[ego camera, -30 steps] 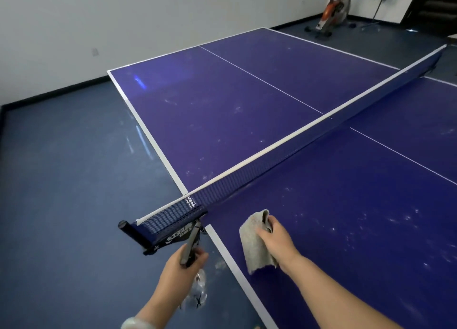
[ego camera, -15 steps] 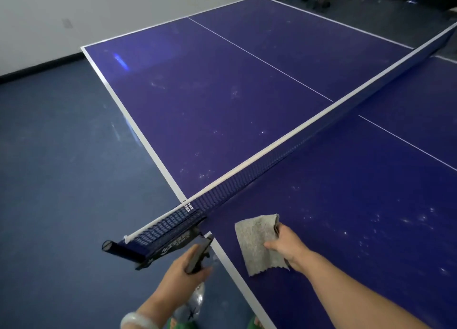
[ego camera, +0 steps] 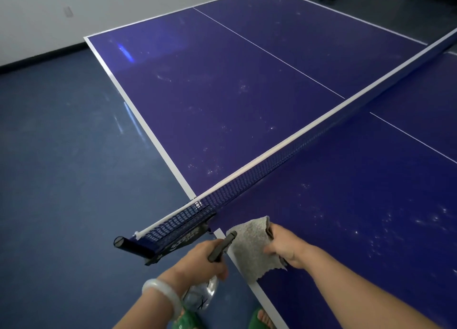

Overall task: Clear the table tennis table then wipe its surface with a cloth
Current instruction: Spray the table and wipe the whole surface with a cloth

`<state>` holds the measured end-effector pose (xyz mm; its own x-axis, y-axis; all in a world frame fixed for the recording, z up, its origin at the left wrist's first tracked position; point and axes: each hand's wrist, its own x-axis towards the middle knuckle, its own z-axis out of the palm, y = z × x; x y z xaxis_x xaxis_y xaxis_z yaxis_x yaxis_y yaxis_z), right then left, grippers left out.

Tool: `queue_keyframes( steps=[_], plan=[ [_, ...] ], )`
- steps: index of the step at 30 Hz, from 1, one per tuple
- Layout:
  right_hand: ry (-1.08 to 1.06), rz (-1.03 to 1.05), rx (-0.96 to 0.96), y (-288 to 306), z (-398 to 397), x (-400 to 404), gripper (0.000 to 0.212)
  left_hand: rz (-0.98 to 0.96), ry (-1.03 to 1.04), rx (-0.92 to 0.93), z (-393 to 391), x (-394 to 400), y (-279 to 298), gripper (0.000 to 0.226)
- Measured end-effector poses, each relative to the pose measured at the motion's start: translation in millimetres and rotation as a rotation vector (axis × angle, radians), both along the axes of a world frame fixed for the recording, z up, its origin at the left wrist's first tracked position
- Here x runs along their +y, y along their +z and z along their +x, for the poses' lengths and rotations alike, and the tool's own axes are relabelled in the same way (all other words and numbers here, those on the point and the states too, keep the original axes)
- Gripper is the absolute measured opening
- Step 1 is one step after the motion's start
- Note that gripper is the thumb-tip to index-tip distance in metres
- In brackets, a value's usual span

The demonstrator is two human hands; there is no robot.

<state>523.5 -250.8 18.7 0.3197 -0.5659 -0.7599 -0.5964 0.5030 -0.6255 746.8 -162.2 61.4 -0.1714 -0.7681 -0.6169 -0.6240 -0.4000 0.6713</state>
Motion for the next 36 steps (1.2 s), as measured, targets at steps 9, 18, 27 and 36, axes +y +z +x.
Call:
queue_keyframes(
  steps=[9,18,27,36],
  plan=[
    [-0.099,-0.019,-0.004,9.3,11.7,9.4,0.055,-0.015,0.062,0.085,-5.4,-1.4,1.9,0.028],
    [-0.152,0.012,0.02,6.3,12.3,8.5,0.057,0.065,-0.111,0.034,-5.9,3.6,-4.9,0.028],
    [-0.164,0.02,-0.004,8.2,13.1,8.4,0.055,0.025,0.015,-0.062,5.8,-10.2,-6.6,0.024],
    [-0.197,0.035,-0.017,9.3,16.1,9.4,0.051,0.044,-0.086,0.014,-11.3,-39.3,14.7,0.022]
  ],
)
